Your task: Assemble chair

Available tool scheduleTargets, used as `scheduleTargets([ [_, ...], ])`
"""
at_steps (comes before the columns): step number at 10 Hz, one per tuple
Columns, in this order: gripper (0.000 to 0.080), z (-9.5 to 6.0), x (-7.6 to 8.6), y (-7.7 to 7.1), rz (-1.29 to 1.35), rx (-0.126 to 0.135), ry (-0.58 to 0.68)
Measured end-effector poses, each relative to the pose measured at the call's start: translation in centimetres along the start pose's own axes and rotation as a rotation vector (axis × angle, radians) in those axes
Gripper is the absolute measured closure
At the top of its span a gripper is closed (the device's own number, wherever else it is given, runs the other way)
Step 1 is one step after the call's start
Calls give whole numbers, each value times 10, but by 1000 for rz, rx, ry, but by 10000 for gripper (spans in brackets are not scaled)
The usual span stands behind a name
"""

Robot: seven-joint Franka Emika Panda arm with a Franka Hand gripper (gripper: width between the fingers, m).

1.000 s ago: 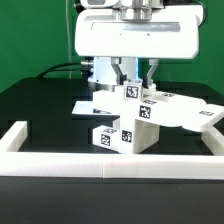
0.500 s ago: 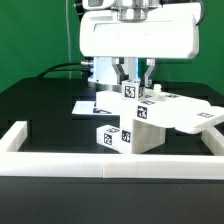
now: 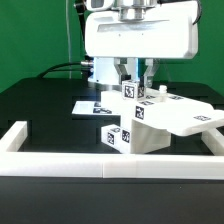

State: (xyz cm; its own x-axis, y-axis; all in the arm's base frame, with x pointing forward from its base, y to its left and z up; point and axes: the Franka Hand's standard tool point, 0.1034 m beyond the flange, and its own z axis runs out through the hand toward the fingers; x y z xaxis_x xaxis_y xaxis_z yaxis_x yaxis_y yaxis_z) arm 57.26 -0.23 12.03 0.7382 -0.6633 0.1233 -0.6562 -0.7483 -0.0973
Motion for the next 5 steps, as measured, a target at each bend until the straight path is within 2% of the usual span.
scheduleTargets([
  [5,512,0,-2,-2,211,1,-2],
])
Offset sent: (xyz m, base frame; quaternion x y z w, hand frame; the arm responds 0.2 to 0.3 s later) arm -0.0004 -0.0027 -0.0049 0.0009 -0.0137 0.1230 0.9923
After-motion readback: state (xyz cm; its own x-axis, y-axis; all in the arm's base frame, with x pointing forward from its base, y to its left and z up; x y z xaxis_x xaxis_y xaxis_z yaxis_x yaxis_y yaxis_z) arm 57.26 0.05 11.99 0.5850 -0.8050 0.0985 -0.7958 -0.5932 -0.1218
